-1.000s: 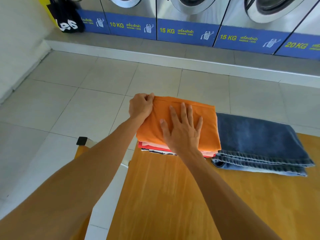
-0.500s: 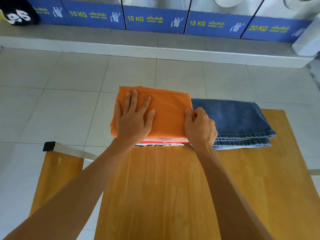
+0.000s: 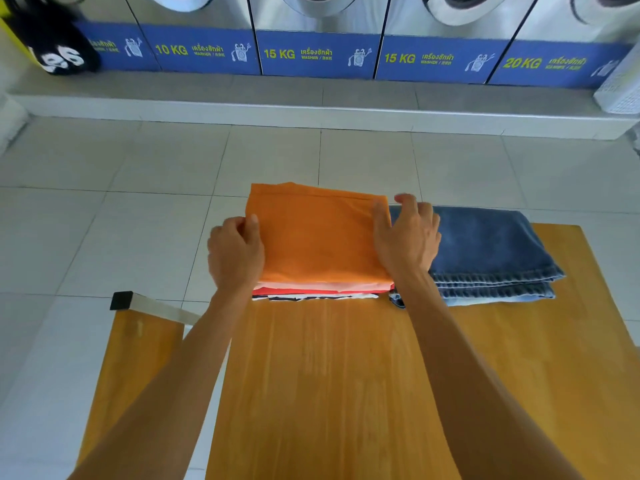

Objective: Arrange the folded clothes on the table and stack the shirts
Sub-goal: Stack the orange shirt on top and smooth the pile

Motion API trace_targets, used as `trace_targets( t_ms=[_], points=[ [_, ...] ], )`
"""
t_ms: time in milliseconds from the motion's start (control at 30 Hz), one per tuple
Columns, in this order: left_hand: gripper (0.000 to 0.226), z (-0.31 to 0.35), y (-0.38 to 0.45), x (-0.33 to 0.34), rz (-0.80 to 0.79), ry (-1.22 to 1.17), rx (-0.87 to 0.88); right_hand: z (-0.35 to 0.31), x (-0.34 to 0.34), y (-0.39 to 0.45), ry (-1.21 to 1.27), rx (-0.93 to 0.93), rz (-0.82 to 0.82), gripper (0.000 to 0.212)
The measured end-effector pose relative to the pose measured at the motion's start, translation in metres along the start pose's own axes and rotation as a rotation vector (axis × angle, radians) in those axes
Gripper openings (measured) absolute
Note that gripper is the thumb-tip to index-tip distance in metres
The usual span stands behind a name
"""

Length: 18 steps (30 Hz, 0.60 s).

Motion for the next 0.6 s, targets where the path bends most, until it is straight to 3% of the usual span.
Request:
trace_targets(
  t_ms=[133, 300, 433, 600],
  points=[
    [0.056, -0.001, -0.006, -0.009, 0.063, -0.010, -0.006, -0.008, 0.021, 0.027, 0.054, 0.077, -0.162, 0.057],
    [0.048, -0.008, -0.028, -0.021, 0.009, -0.062, 0.012, -0.003, 0.025, 0.038, 0.252, 0.113, -0.207, 0.033],
    [0.032, -0.012, -0.037, -0.029, 0.020, -0.162, 0.066, 0.001, 0.028, 0.045, 0.339, 0.191, -0.229, 0.037],
    [0.031, -0.021, -0.039, -0.043, 0.027, -0.260, 0.004, -0.001, 0.026, 0.050, 0.262, 0.196, -0.179, 0.039]
  ],
)
Point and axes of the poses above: each hand's wrist, its own y-axis towards the middle knuckle, its own x-axis out of the palm, z = x × y, the point moved 3 cm from there along y, towards the middle knuckle, and after that the axes turned 8 degrees about x, right-handed, at the moved point
